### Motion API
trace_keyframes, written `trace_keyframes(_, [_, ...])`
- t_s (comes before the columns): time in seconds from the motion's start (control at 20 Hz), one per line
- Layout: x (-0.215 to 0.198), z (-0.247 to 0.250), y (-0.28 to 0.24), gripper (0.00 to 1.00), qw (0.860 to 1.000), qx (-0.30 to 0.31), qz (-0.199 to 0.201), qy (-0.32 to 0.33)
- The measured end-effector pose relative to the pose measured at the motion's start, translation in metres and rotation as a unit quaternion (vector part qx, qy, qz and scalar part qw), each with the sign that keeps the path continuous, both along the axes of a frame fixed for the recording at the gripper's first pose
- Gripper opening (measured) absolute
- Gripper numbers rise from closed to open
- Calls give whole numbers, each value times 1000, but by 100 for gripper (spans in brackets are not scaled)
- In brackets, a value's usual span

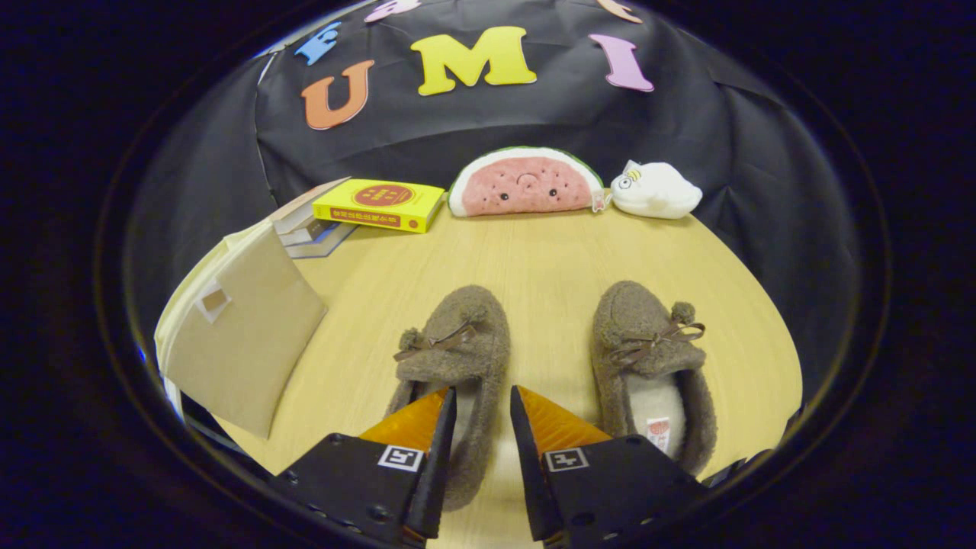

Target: Open the storage box then place both shoes into the box .Put the left shoe in first, then the right shoe, with the right side of both shoes facing outward in a uniform manner.

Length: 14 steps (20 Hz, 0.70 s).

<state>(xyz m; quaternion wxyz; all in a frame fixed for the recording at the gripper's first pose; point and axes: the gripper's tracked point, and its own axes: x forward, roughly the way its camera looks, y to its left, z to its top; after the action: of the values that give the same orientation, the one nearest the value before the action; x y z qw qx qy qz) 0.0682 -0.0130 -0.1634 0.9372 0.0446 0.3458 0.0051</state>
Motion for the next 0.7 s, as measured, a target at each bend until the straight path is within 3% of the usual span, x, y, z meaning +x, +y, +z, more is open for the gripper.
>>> trace_keyframes(0.15, [6, -9, 1, 48, 1000, 12, 1, 20])
trace_keyframes(0.35, [7, -14, 6, 10, 998, 34, 1, 55])
trace_keyframes(0.45, [4, -17, 6, 11, 997, 39, 2, 62])
trace_keyframes(0.5, [7, -15, 5, 0, 997, 45, 5, 65])
trace_keyframes(0.7, [0, -2, 18, 0, 993, 106, -9, 56])
